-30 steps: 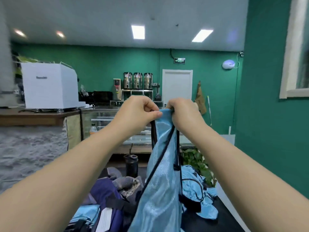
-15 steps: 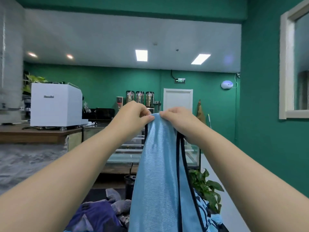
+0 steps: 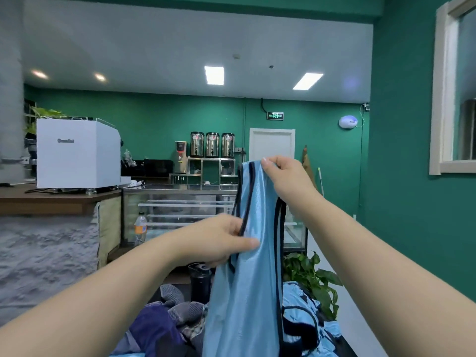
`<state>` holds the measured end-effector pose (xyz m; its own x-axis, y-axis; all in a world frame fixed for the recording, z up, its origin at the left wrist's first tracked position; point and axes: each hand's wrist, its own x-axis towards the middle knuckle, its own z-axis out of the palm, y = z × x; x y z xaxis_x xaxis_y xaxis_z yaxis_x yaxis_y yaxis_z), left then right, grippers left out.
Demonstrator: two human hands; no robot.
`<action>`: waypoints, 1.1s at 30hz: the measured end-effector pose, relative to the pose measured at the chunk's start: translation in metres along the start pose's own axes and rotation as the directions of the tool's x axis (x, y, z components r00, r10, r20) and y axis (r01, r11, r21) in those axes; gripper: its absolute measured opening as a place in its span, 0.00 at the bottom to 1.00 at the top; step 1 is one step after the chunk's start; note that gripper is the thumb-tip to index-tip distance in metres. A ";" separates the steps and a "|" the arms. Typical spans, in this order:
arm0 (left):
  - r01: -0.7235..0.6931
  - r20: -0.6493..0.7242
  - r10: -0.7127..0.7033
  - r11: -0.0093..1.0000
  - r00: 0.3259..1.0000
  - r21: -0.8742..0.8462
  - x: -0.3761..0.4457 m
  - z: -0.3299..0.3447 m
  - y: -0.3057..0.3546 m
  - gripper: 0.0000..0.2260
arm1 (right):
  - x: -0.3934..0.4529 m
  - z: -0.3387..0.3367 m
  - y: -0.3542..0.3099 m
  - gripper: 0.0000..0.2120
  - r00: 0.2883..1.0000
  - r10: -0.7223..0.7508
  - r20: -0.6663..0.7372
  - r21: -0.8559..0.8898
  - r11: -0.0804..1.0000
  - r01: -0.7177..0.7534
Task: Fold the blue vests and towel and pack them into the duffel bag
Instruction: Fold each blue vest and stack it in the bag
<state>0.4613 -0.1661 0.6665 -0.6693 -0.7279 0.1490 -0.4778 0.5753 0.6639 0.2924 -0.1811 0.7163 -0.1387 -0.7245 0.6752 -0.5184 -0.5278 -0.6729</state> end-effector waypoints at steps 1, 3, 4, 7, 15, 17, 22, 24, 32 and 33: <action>0.025 0.042 -0.030 0.995 0.999 0.101 -0.001 0.005 -0.004 0.14 | 0.003 -0.004 0.004 0.16 0.999 0.013 -0.036 -0.003 1.000 -0.013; 0.046 0.042 -0.069 0.914 0.997 0.404 -0.002 0.010 -0.014 0.18 | 0.009 -0.013 0.015 0.14 0.996 0.036 -0.084 -0.005 0.999 -0.036; 0.038 0.017 -0.058 0.832 0.998 0.554 -0.003 0.009 -0.019 0.18 | 0.012 -0.017 0.021 0.12 0.994 0.049 -0.099 -0.008 0.999 -0.050; 0.022 -0.037 0.004 0.738 0.999 0.674 -0.010 -0.006 -0.034 0.14 | 0.013 -0.028 0.037 0.07 0.990 0.093 -0.109 -0.042 0.994 -0.098; -0.112 -0.232 0.293 0.810 0.928 0.575 -0.023 -0.043 -0.015 0.11 | 0.017 -0.047 0.025 0.09 0.976 -0.030 -0.218 -0.122 0.993 0.003; -0.170 -0.264 0.380 0.798 0.887 0.578 -0.027 -0.046 -0.007 0.13 | 0.017 -0.051 0.015 0.10 0.956 -0.086 -0.279 -0.103 0.993 0.059; -0.119 -0.078 0.277 0.629 0.958 0.768 -0.035 -0.040 -0.027 0.27 | 0.002 -0.045 0.024 0.10 0.997 0.056 -0.054 -0.253 0.965 -0.068; -0.131 -0.132 0.324 0.675 0.937 0.726 -0.040 -0.041 -0.024 0.25 | -0.003 -0.048 0.022 0.09 0.993 0.043 -0.111 -0.164 0.984 -0.061; -0.110 -0.231 0.305 0.789 0.924 0.604 -0.063 -0.021 0.011 0.09 | -0.020 -0.072 0.004 0.09 0.994 0.020 -0.106 -0.132 0.991 -0.034; -0.113 -0.254 0.307 0.811 0.917 0.574 -0.065 -0.019 0.013 0.07 | -0.021 -0.075 0.003 0.10 0.994 0.025 -0.102 -0.121 0.992 -0.038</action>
<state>0.5097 -0.1186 0.6796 -0.6163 -0.5859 0.5262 -0.6387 0.7627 0.1012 0.2301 -0.1342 0.7227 -0.2371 -0.6887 0.6851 -0.6113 -0.4423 -0.6562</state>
